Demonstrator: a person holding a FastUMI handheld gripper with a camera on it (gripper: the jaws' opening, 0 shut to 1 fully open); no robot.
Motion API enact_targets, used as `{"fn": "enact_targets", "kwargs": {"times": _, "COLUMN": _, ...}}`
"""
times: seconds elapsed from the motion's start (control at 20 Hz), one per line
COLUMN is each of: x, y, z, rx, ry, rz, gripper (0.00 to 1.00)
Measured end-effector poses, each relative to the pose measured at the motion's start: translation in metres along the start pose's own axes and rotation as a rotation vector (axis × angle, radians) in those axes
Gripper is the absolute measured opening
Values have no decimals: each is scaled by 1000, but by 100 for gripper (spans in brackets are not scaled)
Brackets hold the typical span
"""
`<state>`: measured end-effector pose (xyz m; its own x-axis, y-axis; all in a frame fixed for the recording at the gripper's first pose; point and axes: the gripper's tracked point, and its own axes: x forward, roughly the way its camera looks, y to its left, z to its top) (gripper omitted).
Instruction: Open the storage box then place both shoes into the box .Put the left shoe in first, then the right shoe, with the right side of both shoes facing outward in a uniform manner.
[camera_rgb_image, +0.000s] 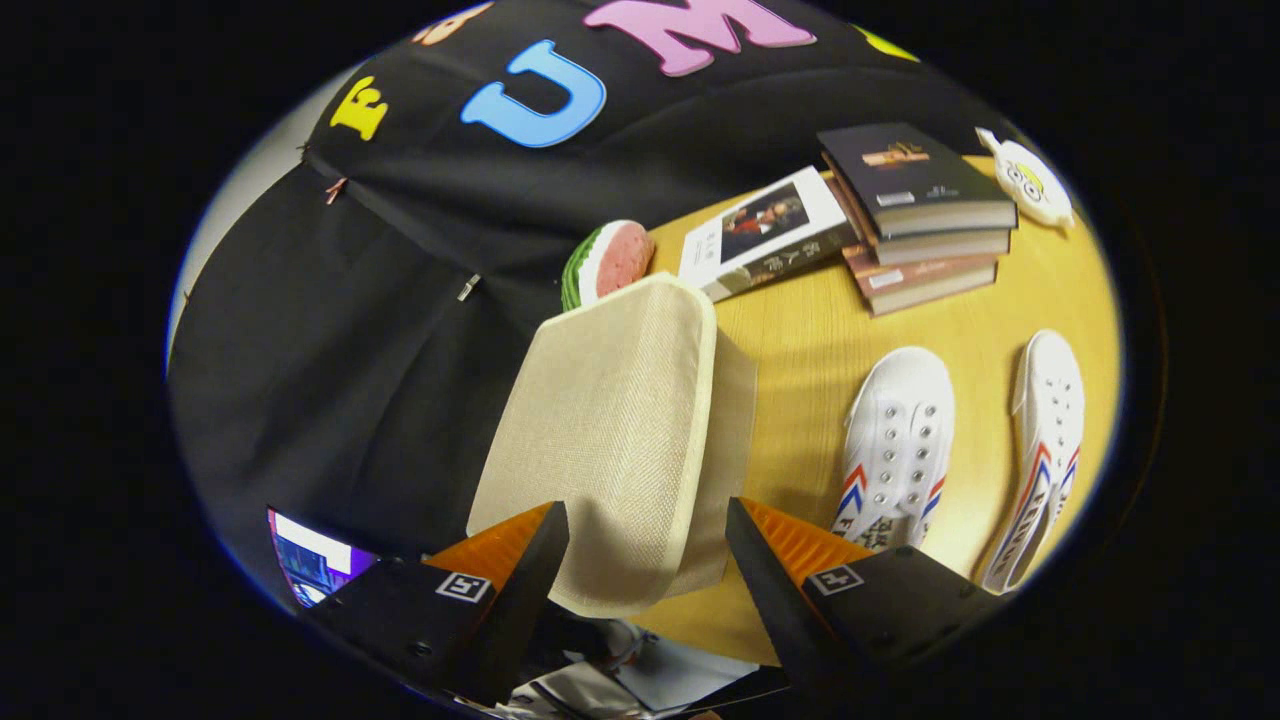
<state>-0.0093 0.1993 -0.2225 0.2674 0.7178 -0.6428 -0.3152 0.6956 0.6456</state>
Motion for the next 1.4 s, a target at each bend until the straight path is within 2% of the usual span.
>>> {"fn": "enact_targets", "kwargs": {"times": 0.3, "x": 20, "y": 10, "z": -11, "rx": 185, "ry": 89, "rz": 143, "gripper": 96}}
{"fn": "enact_targets", "kwargs": {"times": 0.35, "x": 21, "y": 11, "z": -11, "rx": 215, "ry": 98, "rz": 157, "gripper": 92}}
{"fn": "enact_targets", "kwargs": {"times": 0.4, "x": 22, "y": 9, "z": -12, "rx": 226, "ry": 112, "rz": 154, "gripper": 75}}
{"fn": "enact_targets", "kwargs": {"times": 0.55, "x": 20, "y": 8, "z": -14, "rx": 252, "ry": 135, "rz": 142, "gripper": 73}}
{"fn": "enact_targets", "kwargs": {"times": 0.7, "x": 15, "y": 10, "z": -13, "rx": 284, "ry": 150, "rz": 130, "gripper": 63}}
{"fn": "enact_targets", "kwargs": {"times": 0.8, "x": 10, "y": 13, "z": -9, "rx": 313, "ry": 135, "rz": 142, "gripper": 46}}
{"fn": "enact_targets", "kwargs": {"times": 0.9, "x": 9, "y": 20, "z": -6, "rx": 350, "ry": 128, "rz": 166, "gripper": 22}}
{"fn": "enact_targets", "kwargs": {"times": 1.0, "x": 9, "y": 27, "z": -5, "rx": 370, "ry": 126, "rz": 187, "gripper": 11}}
{"fn": "enact_targets", "kwargs": {"times": 1.1, "x": 7, "y": 35, "z": -7, "rx": 375, "ry": 131, "rz": 201, "gripper": 5}}
{"fn": "enact_targets", "kwargs": {"times": 1.4, "x": -7, "y": 68, "z": 7, "rx": 343, "ry": 102, "rz": 231, "gripper": 5}}
